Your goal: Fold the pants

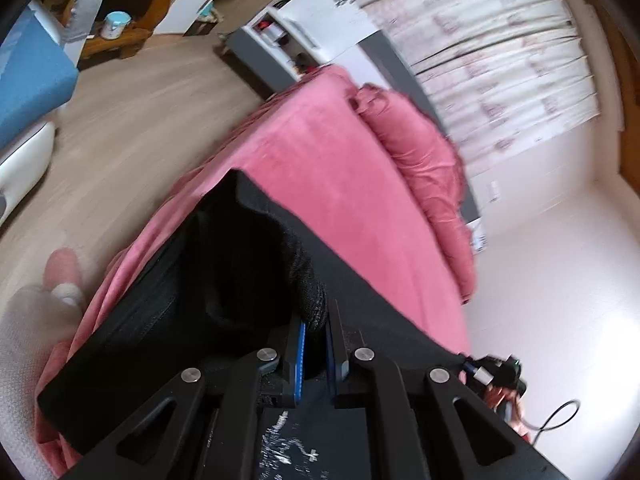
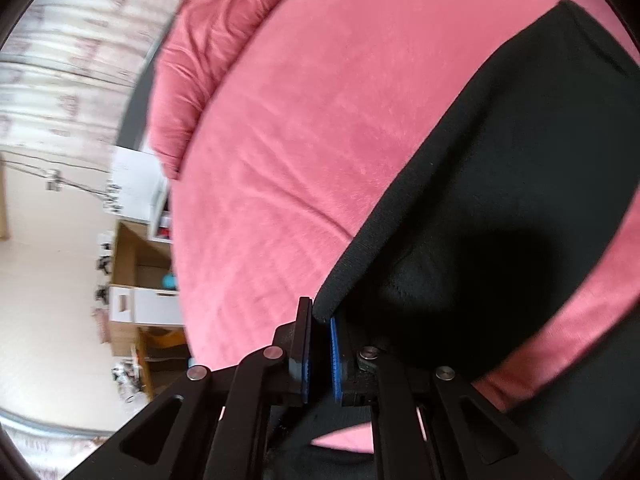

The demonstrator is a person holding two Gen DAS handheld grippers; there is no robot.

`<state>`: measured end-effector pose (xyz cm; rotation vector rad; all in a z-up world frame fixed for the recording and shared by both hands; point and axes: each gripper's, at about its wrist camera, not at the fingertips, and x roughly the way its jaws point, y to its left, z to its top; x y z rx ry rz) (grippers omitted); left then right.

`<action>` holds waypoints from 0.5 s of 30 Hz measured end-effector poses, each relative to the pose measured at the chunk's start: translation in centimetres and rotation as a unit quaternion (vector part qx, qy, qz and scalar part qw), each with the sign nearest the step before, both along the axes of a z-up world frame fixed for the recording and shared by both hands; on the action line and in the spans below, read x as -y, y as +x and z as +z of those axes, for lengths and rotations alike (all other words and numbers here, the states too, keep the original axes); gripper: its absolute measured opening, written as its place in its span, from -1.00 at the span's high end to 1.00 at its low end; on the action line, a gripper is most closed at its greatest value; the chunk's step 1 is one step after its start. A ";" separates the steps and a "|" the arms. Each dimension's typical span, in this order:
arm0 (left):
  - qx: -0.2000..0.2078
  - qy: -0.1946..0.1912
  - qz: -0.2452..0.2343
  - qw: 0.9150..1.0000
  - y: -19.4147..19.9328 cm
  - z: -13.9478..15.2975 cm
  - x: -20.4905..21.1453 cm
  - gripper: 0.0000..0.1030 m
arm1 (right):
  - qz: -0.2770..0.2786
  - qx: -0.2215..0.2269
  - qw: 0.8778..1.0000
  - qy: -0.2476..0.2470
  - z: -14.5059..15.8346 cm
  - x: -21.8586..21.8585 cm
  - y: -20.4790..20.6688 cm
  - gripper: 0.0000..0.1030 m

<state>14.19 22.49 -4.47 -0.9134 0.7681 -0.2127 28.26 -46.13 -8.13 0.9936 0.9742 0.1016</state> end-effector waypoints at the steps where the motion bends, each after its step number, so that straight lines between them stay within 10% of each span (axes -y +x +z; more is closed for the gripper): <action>1: 0.009 -0.005 -0.001 1.000 -0.5 0.4 -0.2 0.85 | -0.002 0.011 1.000 0.003 0.4 0.1 -1.0 0.84; 15: 0.020 -0.097 0.043 0.994 -5.7 -0.9 -3.6 0.85 | -0.033 0.084 0.995 0.039 -0.7 -0.1 -16.2 0.84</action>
